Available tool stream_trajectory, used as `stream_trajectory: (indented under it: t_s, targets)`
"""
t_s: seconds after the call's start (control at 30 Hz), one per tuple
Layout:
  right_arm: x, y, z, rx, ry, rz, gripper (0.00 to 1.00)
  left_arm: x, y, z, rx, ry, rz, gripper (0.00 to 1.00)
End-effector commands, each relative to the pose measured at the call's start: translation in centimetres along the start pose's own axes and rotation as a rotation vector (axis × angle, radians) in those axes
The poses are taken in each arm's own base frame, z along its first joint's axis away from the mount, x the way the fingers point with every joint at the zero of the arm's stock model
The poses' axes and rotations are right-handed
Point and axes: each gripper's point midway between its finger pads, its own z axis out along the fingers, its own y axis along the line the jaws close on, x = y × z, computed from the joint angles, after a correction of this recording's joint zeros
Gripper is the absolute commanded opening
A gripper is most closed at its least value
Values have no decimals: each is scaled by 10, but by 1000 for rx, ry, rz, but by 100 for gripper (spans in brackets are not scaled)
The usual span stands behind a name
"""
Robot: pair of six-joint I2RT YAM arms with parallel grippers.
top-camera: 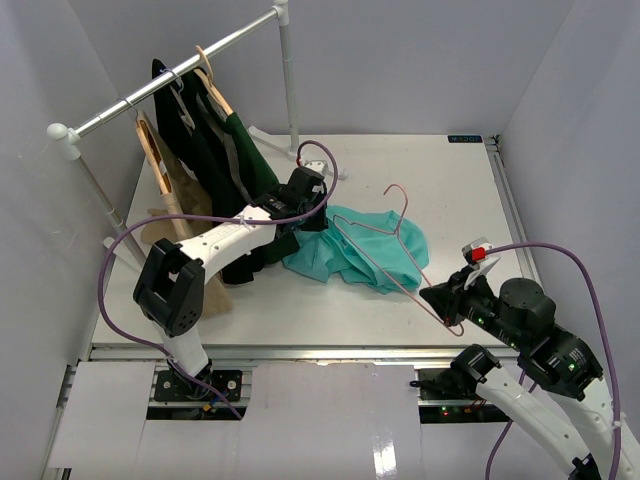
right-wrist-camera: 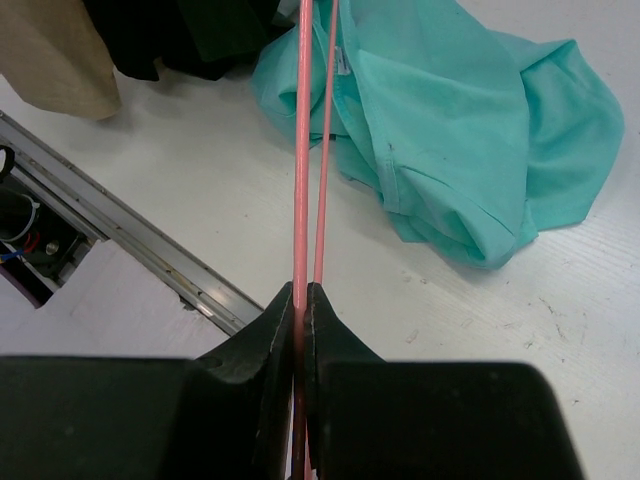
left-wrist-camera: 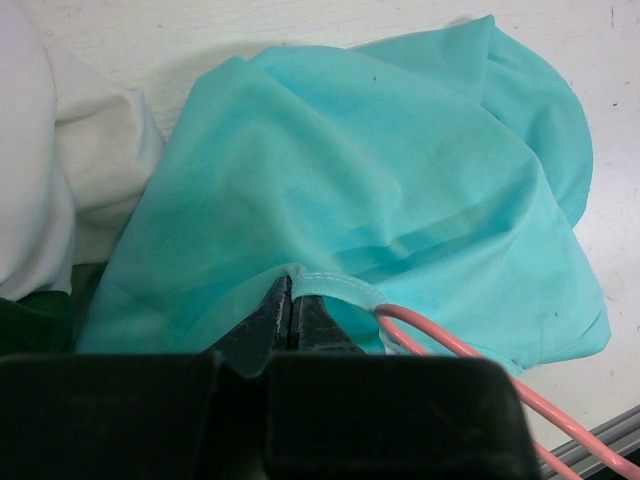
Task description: Place the t-shirt on the hanger
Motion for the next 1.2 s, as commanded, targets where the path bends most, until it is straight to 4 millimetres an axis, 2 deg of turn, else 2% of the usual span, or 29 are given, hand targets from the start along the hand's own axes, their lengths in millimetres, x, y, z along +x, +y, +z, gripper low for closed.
stream_trajectory:
  t_s: [0.0, 0.23, 0.37, 0.77, 0.9, 1.17]
  targets:
    - [-6, 3, -8, -14, -37, 10, 8, -16, -5, -6, 14, -31, -14, 0]
    - [-6, 4, -22, -17, -52, 15, 8, -15, -7, -2, 26, -16, -20, 0]
    - [-5, 8, -14, -39, -41, 17, 8, -16, -11, -7, 46, -17, -22, 0]
    - [-3, 15, 5, -87, -38, 32, 8, -25, -26, -34, 132, -39, -7, 0]
    - [-1, 9, 8, -55, -29, 32, 8, -32, -31, -46, 154, -60, -5, 0]
    - [-6, 15, 12, -89, -56, 22, 8, -42, -46, -73, 238, -82, 6, 0]
